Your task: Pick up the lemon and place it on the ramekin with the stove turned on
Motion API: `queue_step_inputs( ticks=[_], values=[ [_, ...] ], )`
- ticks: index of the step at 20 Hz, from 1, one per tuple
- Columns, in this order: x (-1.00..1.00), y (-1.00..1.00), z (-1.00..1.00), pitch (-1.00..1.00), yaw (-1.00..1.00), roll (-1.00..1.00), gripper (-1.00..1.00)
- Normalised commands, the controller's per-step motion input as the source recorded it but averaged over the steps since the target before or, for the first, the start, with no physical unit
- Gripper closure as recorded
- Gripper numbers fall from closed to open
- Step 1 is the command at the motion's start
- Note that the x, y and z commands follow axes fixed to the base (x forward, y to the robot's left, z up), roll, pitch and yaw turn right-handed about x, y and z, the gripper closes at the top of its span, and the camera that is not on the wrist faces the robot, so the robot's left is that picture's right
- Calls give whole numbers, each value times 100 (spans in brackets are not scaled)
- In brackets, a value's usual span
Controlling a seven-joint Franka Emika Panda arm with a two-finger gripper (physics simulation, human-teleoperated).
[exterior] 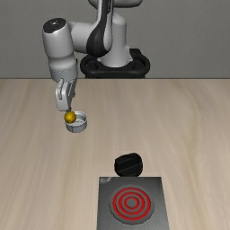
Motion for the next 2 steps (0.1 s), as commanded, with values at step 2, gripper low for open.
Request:
queue_step_inputs(
  ticks=[2],
  values=[
    [0, 0, 0, 0, 0, 0, -100]
  ],
)
